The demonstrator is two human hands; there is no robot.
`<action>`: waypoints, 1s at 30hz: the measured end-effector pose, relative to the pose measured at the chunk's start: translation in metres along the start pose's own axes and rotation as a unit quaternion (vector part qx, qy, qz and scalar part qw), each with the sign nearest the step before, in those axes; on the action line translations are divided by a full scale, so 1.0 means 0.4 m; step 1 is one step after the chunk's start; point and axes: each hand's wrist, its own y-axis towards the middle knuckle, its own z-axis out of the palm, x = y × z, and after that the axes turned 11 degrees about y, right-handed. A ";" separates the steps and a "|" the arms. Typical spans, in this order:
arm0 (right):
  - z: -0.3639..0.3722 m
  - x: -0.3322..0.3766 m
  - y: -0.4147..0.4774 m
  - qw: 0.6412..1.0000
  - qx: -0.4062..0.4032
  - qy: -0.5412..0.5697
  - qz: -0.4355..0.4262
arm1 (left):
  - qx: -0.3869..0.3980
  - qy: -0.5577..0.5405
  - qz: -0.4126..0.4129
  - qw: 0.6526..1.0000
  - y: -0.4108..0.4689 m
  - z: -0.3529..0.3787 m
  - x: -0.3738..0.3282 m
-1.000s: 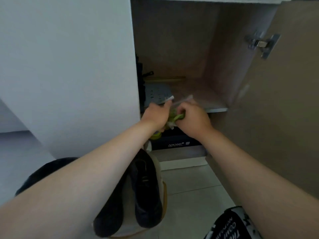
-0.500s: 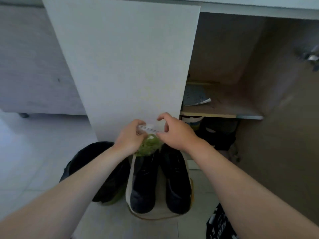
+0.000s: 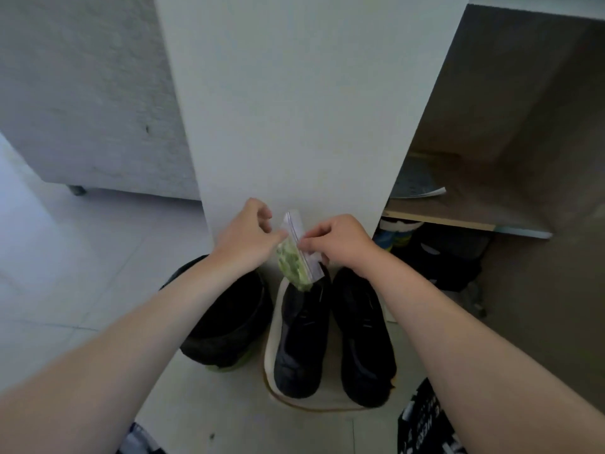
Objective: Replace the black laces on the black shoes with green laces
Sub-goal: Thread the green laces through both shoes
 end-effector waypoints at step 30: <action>-0.029 0.000 -0.074 0.988 -0.035 0.106 0.105 | 0.299 0.067 -0.023 0.952 -0.036 -0.018 -0.100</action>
